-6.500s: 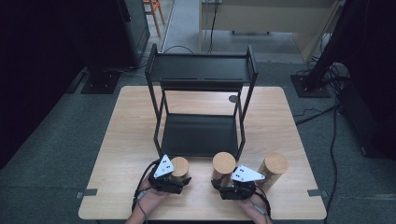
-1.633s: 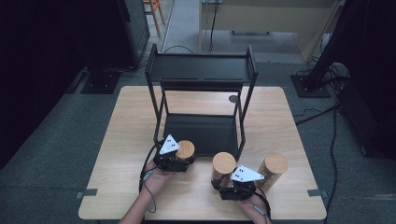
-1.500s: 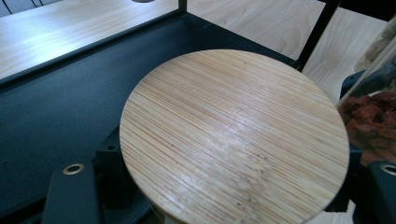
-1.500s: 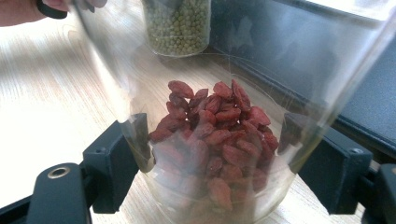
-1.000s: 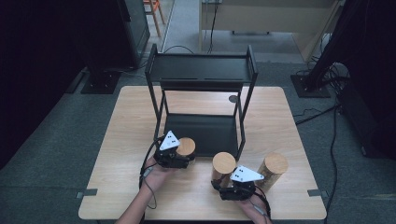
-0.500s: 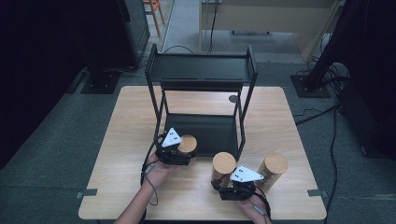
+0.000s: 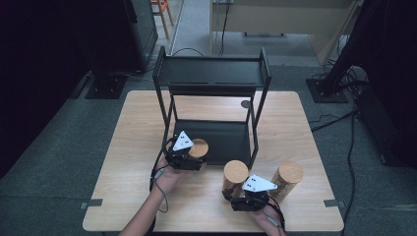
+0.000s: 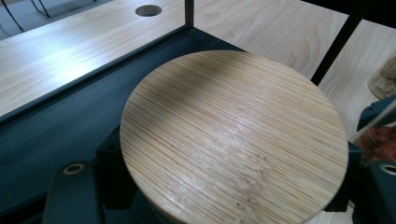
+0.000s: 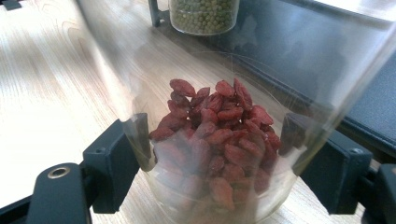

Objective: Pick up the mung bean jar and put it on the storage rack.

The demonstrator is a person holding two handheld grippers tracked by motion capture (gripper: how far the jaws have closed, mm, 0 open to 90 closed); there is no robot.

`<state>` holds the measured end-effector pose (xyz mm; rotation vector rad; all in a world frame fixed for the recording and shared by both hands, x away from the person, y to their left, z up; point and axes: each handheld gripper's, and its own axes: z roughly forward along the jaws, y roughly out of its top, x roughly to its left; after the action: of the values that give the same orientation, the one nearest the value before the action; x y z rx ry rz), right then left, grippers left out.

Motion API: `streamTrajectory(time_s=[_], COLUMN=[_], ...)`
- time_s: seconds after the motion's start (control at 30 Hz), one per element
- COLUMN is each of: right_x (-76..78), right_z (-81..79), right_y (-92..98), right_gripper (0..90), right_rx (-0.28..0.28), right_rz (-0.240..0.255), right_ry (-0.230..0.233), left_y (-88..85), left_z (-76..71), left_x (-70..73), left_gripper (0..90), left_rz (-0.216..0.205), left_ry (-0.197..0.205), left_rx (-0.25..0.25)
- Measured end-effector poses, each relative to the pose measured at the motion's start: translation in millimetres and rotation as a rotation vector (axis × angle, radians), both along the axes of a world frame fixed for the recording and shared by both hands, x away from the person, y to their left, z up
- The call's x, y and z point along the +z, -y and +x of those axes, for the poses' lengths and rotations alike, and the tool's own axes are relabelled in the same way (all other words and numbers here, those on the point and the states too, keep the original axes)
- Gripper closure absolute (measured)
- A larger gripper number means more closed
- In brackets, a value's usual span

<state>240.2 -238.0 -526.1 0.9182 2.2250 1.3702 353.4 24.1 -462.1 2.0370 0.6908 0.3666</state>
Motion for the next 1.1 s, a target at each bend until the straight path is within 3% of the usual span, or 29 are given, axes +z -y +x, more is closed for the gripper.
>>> streamTrajectory(time_s=[1.1], right_x=[-0.1], right_z=[0.3], right_y=[-0.4], right_gripper=[20.6], right_rx=[0.003], right_rz=[-0.003], right_ry=[-0.002], left_y=[12.6], left_z=[26.2], left_x=[-2.4], left_gripper=[25.9], left_rz=[0.012], left_ry=[-0.010], left_rx=[0.056])
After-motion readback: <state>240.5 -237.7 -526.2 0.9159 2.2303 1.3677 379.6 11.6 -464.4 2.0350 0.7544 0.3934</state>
